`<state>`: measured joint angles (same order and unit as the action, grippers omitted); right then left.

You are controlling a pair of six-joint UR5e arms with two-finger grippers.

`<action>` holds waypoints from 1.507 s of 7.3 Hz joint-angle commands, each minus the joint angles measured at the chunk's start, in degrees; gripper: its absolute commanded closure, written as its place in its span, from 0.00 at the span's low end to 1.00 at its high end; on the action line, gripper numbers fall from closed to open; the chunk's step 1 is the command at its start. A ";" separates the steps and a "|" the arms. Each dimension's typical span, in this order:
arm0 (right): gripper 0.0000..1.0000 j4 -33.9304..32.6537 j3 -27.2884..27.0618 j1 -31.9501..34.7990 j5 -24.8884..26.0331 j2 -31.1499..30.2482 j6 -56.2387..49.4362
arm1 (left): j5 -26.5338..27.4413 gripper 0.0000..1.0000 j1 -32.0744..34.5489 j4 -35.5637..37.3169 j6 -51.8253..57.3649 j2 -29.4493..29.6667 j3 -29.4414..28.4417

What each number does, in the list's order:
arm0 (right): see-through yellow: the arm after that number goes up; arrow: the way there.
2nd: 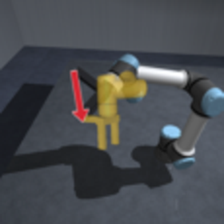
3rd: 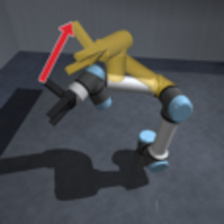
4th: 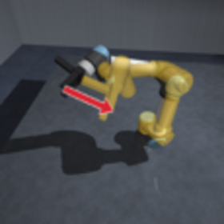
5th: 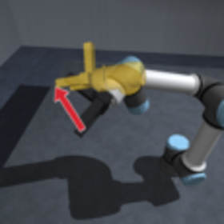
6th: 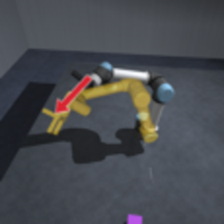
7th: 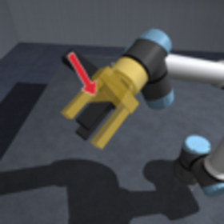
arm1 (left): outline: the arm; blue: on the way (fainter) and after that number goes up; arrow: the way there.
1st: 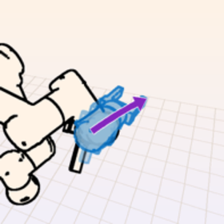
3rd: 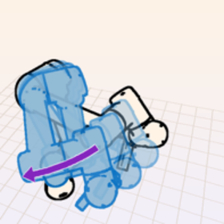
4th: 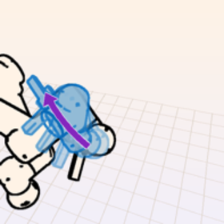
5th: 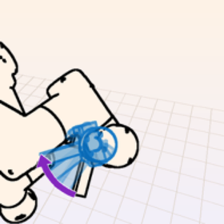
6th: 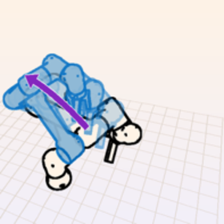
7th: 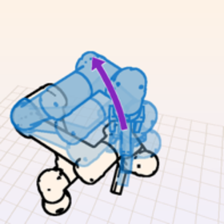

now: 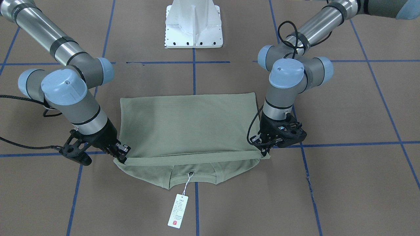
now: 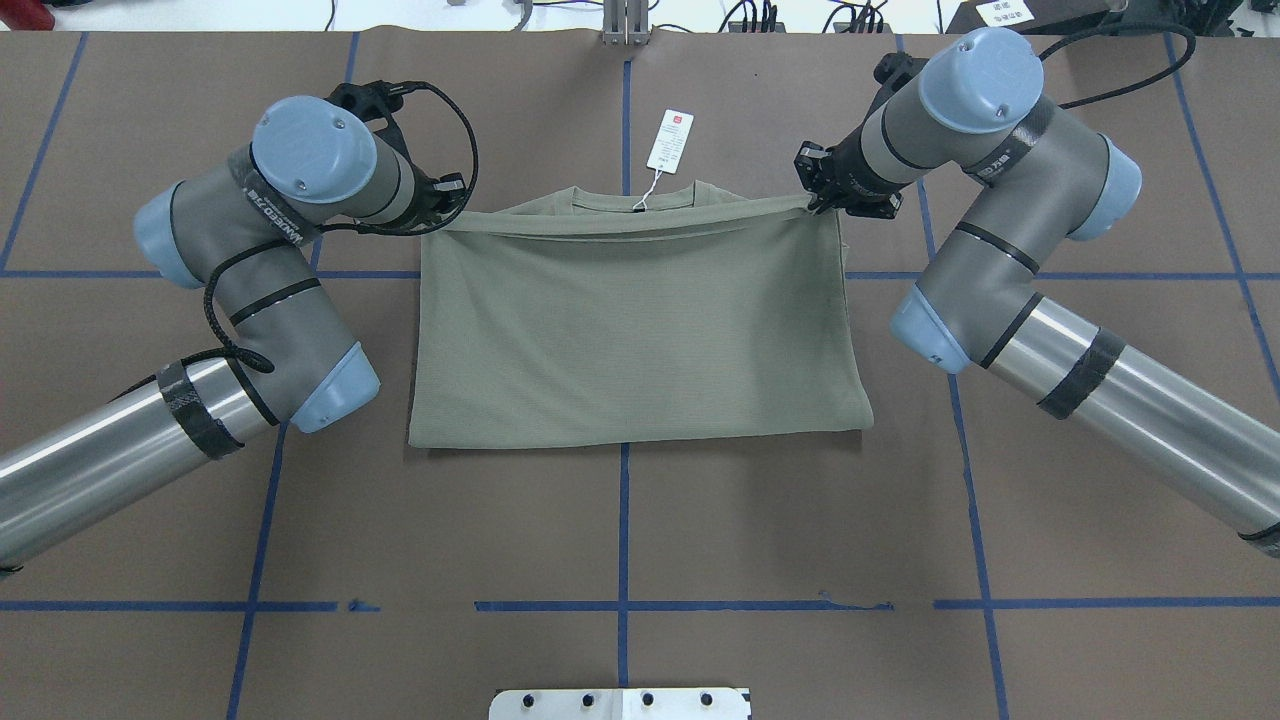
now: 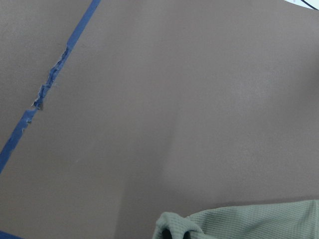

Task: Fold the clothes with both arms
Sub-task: 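Lower the folded hem at the collar and open both grippers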

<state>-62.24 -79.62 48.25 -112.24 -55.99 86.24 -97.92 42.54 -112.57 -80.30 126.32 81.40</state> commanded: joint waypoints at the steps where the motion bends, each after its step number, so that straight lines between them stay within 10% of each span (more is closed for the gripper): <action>1: 1.00 0.10 0.08 0.44 0.00 -0.09 -0.02 | 0.01 1.00 0.00 -0.02 -0.12 0.68 -0.10; 8: 1.00 0.19 0.34 0.00 -0.35 0.17 -0.02 | 0.01 1.00 0.36 -0.02 -0.12 1.65 -0.45; 9: 0.65 0.19 0.34 0.00 -0.44 -0.09 -0.10 | 0.01 0.75 0.36 -0.02 -0.47 1.65 -0.54; 10: 0.01 0.19 0.52 -0.26 0.00 -0.18 -0.10 | 0.01 0.29 0.36 -0.11 -1.08 1.73 -0.54; 11: 0.00 0.19 0.52 -0.18 -0.09 -0.52 -0.19 | 0.01 0.01 0.36 -0.11 -0.74 1.99 -0.54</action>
<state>-62.05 -79.17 48.11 -112.39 -56.18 86.12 -97.91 42.89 -112.65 -81.06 128.09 80.88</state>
